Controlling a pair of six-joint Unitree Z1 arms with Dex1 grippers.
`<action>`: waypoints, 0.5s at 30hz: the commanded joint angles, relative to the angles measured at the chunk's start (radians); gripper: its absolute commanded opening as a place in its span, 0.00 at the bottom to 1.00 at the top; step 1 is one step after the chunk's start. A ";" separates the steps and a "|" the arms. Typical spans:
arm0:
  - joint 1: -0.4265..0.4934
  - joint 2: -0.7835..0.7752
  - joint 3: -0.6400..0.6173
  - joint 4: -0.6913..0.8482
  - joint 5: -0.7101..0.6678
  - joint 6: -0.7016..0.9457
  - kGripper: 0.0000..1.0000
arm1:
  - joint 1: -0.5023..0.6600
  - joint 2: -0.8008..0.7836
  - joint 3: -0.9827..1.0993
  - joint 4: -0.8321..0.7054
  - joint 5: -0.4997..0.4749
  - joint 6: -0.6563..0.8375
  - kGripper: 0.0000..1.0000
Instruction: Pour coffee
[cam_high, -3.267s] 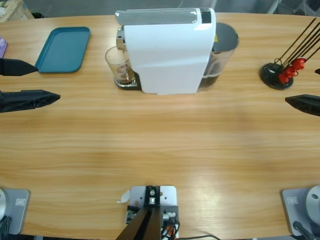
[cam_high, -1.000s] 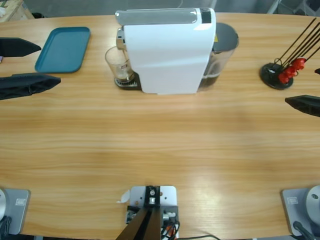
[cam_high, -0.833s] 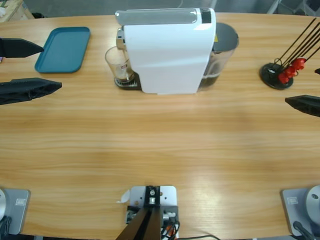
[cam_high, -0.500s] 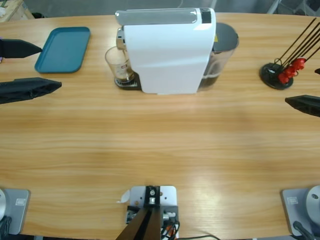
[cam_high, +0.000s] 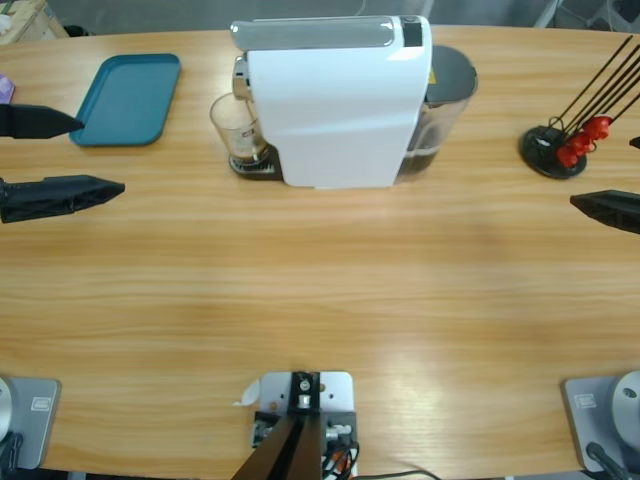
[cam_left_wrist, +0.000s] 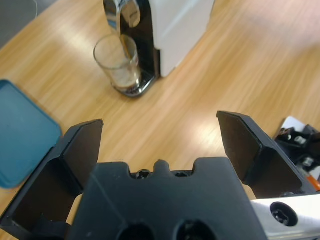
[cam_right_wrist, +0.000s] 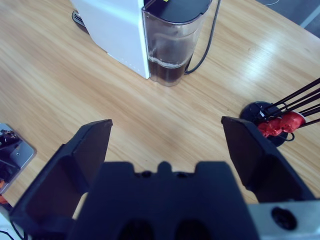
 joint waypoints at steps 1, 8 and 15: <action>0.009 0.023 -0.015 0.048 0.050 -0.018 1.00 | 0.010 -0.021 0.035 -0.004 0.011 -0.011 0.99; 0.009 0.025 -0.031 0.048 0.080 -0.019 1.00 | 0.010 -0.020 0.035 -0.004 0.011 -0.011 0.99; 0.011 0.037 -0.030 0.048 0.072 -0.024 1.00 | 0.010 -0.020 0.034 -0.004 0.011 -0.011 0.99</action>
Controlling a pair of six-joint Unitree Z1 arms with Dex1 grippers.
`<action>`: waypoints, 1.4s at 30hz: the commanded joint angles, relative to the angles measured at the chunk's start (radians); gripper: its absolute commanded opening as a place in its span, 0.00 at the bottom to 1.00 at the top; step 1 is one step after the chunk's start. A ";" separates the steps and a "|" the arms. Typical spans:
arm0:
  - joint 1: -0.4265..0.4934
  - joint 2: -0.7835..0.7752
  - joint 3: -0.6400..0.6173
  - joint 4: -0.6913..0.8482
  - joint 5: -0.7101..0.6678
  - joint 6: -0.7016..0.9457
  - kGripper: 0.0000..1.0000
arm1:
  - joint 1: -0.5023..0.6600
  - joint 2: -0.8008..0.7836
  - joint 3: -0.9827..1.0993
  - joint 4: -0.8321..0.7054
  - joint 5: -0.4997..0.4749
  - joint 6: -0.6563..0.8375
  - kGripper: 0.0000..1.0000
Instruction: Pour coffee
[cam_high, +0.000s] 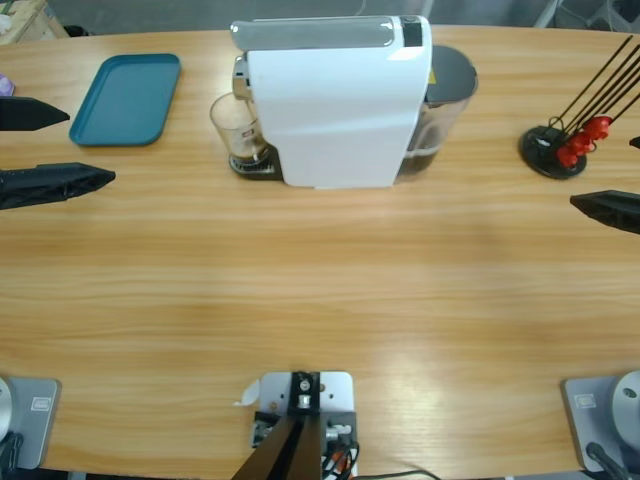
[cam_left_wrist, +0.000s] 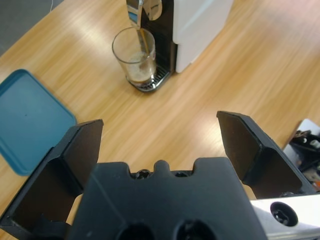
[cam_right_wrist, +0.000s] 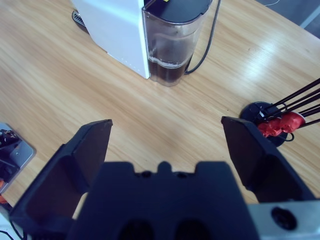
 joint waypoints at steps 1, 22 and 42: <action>0.009 0.036 -0.003 0.015 0.008 -0.015 1.00 | 0.011 -0.021 0.035 -0.004 0.011 -0.009 0.99; 0.048 0.045 -0.002 0.012 -0.028 -0.031 1.00 | 0.010 -0.013 0.032 -0.002 0.011 -0.009 0.99; 0.052 0.046 -0.002 0.005 -0.030 -0.026 1.00 | 0.011 -0.015 0.032 -0.002 0.013 -0.011 0.99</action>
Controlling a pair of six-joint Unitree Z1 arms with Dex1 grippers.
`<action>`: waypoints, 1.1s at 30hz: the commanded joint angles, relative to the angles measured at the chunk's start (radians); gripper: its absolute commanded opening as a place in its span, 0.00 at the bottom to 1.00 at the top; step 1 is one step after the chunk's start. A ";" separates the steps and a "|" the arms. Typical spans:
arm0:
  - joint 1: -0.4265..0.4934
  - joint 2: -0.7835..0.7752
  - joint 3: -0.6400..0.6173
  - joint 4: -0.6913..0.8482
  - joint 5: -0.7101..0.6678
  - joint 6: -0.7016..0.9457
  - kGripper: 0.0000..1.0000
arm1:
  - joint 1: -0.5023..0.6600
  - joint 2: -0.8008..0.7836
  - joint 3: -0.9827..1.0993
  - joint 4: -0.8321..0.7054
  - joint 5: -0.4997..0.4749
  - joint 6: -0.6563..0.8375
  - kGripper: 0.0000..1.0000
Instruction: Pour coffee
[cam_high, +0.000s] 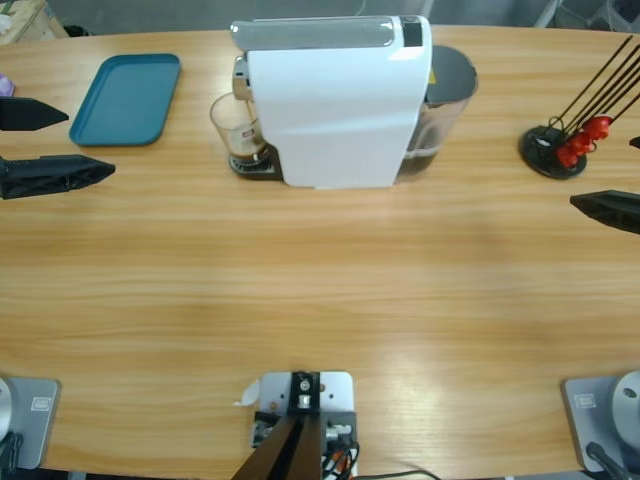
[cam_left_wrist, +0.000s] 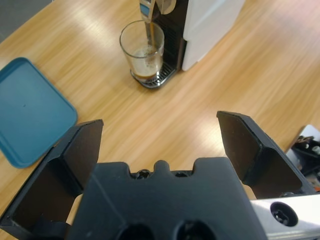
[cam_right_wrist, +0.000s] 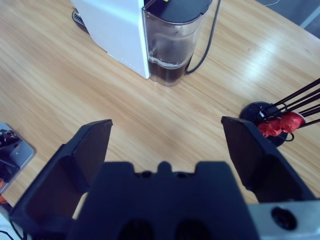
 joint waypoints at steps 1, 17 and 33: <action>0.010 0.026 -0.002 0.006 -0.017 -0.002 1.00 | 0.010 -0.015 0.032 -0.002 0.013 -0.011 0.99; 0.010 0.028 0.001 0.006 -0.061 0.022 1.00 | 0.010 -0.002 0.028 -0.001 0.017 -0.016 0.99; 0.010 0.055 0.000 0.001 -0.057 0.047 1.00 | 0.010 -0.003 0.027 0.001 0.019 -0.018 0.99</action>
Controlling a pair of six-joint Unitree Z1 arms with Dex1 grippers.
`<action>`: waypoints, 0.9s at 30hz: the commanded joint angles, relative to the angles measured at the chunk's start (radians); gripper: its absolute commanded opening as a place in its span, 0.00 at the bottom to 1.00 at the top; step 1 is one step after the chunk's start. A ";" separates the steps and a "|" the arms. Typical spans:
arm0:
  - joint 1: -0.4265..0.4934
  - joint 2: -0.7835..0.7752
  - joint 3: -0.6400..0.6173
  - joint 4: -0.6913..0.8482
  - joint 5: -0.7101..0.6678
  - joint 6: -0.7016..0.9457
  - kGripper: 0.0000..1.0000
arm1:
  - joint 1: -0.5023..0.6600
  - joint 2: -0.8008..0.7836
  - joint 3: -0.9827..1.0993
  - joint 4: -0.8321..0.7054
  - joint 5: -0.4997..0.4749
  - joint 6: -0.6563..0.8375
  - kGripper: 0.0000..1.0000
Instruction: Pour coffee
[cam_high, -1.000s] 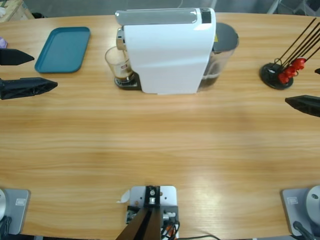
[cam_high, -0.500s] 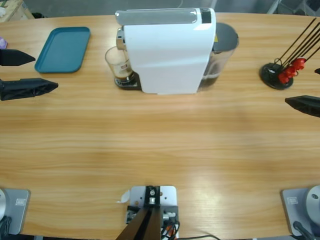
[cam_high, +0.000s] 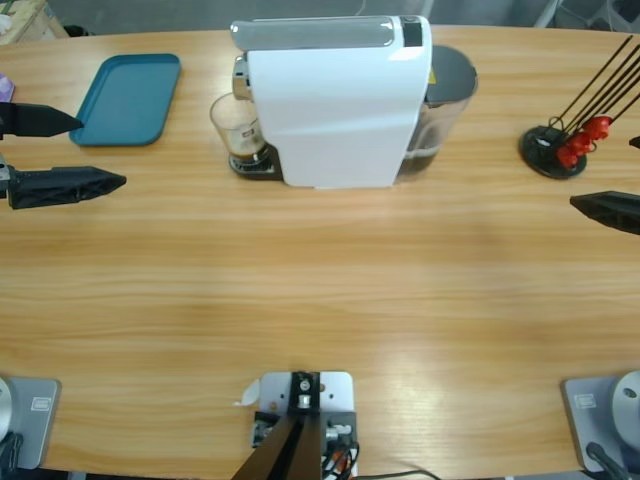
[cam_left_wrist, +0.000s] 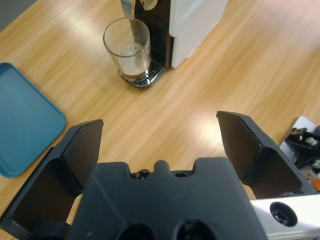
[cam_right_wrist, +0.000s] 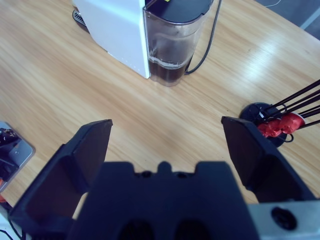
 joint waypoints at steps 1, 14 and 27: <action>0.010 0.032 0.000 0.001 -0.008 0.011 1.00 | 0.010 -0.002 0.027 0.001 0.017 -0.010 0.99; 0.010 0.037 -0.002 0.000 -0.013 0.011 1.00 | 0.010 -0.008 0.029 0.001 0.017 -0.010 0.99; 0.011 0.081 -0.002 -0.039 -0.006 0.021 1.00 | 0.010 -0.009 0.029 0.001 0.017 -0.010 0.99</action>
